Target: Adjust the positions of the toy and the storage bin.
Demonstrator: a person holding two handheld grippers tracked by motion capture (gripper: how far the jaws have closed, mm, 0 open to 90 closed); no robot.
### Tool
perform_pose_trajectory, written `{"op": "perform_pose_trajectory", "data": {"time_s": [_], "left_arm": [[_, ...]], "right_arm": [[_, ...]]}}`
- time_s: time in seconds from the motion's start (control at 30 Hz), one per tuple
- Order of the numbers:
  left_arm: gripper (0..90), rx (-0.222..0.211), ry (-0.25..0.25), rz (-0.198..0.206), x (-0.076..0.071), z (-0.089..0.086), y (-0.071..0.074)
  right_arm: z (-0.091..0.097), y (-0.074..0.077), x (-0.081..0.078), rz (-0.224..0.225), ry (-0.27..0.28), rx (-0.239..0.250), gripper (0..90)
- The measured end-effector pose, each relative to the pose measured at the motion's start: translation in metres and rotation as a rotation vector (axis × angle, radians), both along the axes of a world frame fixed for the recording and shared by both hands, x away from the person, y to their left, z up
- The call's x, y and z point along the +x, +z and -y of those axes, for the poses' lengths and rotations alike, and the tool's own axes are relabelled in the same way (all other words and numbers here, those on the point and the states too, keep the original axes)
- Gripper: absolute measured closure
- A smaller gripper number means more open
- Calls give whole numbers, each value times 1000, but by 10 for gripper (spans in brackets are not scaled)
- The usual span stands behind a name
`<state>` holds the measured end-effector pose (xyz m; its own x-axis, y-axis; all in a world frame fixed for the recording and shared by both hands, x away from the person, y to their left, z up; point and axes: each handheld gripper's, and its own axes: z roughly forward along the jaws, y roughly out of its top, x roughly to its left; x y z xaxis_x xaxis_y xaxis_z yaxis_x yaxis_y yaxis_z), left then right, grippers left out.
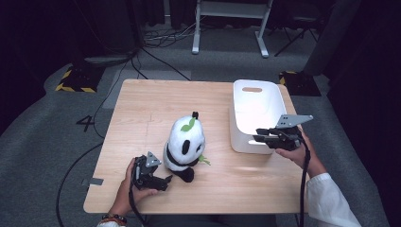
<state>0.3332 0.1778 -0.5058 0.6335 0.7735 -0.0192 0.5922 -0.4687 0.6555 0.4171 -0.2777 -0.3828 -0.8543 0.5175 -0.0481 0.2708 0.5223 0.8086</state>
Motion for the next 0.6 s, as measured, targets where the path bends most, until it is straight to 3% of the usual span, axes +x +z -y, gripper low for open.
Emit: {"op": "perform_pose_trajectory", "data": {"time_s": [0.37,0.6], "left_arm": [[6,-1,2,0,0,0,0],[6,1,1,0,0,0,0]], "right_arm": [[-9,1,1,-5,96,-7,804],[-12,1,-3,23,117,-20,817]]}}
